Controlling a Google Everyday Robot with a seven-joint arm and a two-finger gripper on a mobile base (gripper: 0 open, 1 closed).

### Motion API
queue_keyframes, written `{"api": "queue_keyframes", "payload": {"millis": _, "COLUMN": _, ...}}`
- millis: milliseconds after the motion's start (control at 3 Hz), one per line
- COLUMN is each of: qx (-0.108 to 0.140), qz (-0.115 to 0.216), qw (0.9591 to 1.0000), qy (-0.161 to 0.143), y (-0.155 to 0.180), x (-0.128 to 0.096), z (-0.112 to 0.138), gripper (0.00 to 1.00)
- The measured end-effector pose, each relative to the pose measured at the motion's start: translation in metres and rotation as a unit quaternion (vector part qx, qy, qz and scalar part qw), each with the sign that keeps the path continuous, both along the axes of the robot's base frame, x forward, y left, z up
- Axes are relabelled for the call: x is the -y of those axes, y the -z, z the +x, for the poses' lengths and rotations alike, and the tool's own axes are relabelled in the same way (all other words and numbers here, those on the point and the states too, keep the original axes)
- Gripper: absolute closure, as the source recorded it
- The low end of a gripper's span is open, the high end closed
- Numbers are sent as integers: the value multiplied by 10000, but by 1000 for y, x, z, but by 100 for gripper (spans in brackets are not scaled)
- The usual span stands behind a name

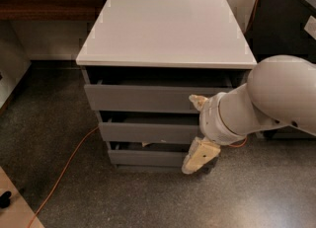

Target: Pick orange from bottom drawer and place on counter

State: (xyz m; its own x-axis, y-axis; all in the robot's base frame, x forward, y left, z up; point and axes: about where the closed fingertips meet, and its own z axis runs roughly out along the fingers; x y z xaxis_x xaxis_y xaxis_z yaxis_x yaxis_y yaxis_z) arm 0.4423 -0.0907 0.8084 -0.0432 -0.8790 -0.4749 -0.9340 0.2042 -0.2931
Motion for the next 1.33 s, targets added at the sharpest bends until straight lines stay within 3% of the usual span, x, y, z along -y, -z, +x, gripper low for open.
{"api": "queue_keyframes", "payload": {"millis": 667, "qx": 786, "qz": 296, "qw": 9958, "qy": -365, "y": 2, "x": -18, "z": 17, "gripper": 0}}
{"api": "queue_keyframes", "payload": {"millis": 1000, "qx": 911, "qz": 381, "qw": 9934, "qy": -581, "y": 25, "x": -29, "z": 33, "gripper": 0}}
{"api": "queue_keyframes", "payload": {"millis": 1333, "qx": 792, "qz": 385, "qw": 9937, "qy": -698, "y": 58, "x": -36, "z": 54, "gripper": 0}}
